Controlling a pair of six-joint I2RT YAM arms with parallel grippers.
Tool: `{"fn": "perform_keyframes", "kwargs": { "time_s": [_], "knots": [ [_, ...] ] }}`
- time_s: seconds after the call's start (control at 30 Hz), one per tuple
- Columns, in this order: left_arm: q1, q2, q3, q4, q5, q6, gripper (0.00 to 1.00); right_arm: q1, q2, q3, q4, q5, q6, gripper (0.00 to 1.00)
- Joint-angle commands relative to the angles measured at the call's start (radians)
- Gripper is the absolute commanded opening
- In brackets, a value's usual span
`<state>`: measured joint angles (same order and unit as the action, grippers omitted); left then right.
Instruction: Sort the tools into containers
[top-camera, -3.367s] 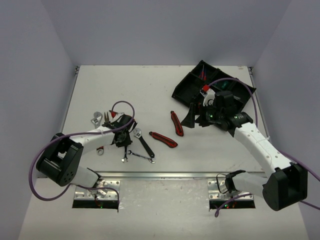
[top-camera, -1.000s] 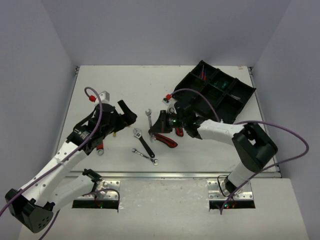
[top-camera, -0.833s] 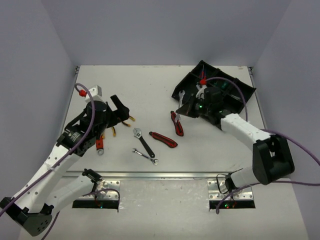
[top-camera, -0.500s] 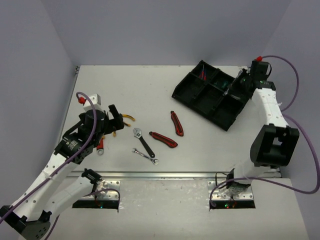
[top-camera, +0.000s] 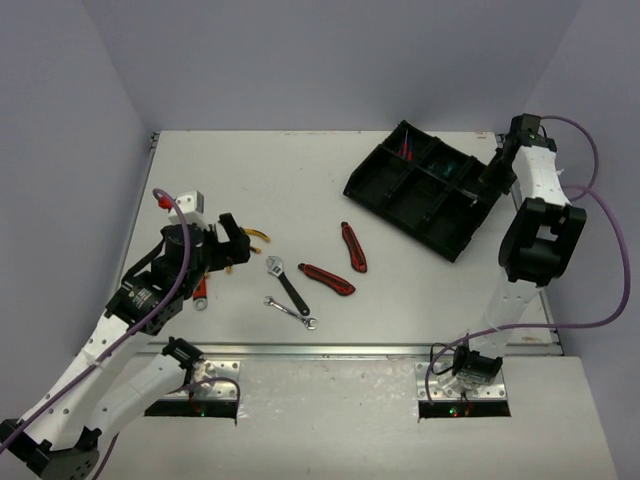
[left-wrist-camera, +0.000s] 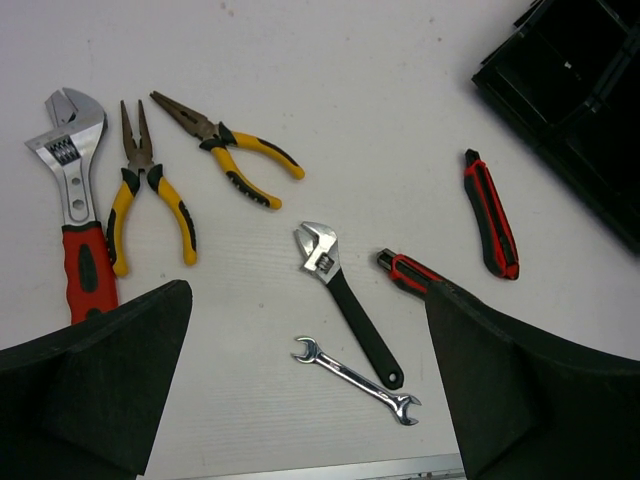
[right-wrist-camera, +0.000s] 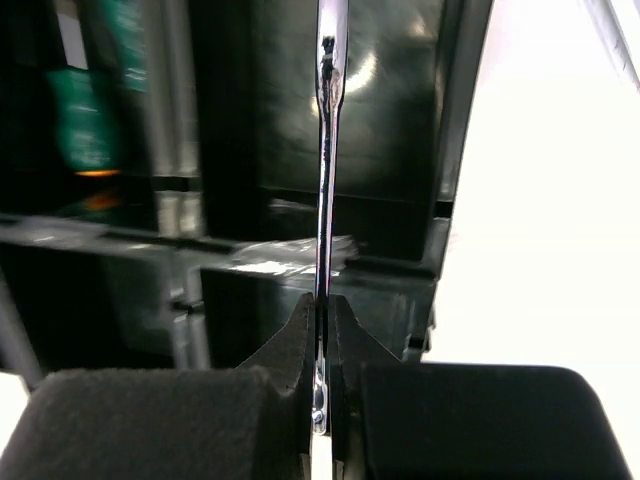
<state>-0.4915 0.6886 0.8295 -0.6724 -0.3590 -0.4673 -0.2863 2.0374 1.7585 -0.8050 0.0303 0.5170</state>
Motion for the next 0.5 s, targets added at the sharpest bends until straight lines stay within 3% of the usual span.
{"fn": "perform_keyframes", "kwargs": {
  "time_s": [0.0, 0.07, 0.13, 0.17, 0.2, 0.3, 0.47],
  "knots": [
    [-0.013, -0.001, -0.004, 0.056, 0.023, 0.024, 1.0, 0.001, 0.049, 0.098, -0.051, 0.051, -0.03, 0.0],
    [-0.012, -0.006, -0.006, 0.058, 0.023, 0.024, 1.0, 0.001, 0.058, 0.109, -0.051, 0.057, -0.036, 0.05],
    [-0.012, -0.004, -0.009, 0.059, 0.025, 0.024, 1.0, 0.001, 0.067, 0.119, -0.052, 0.059, -0.041, 0.31],
    [-0.012, 0.002, -0.007, 0.059, 0.025, 0.024, 1.0, 0.001, 0.069, 0.125, -0.055, 0.072, -0.041, 0.5],
    [-0.012, 0.008, -0.005, 0.056, 0.026, 0.025, 1.0, 0.0, 0.065, 0.129, -0.064, 0.077, -0.041, 0.55],
    [-0.012, 0.017, -0.006, 0.056, 0.026, 0.026, 1.0, 0.001, 0.041, 0.135, -0.072, 0.059, -0.038, 0.65],
    [-0.012, 0.026, -0.004, 0.055, 0.025, 0.026, 1.0, 0.005, -0.044, 0.132, -0.07, 0.0, -0.03, 0.71]
  ]
}}
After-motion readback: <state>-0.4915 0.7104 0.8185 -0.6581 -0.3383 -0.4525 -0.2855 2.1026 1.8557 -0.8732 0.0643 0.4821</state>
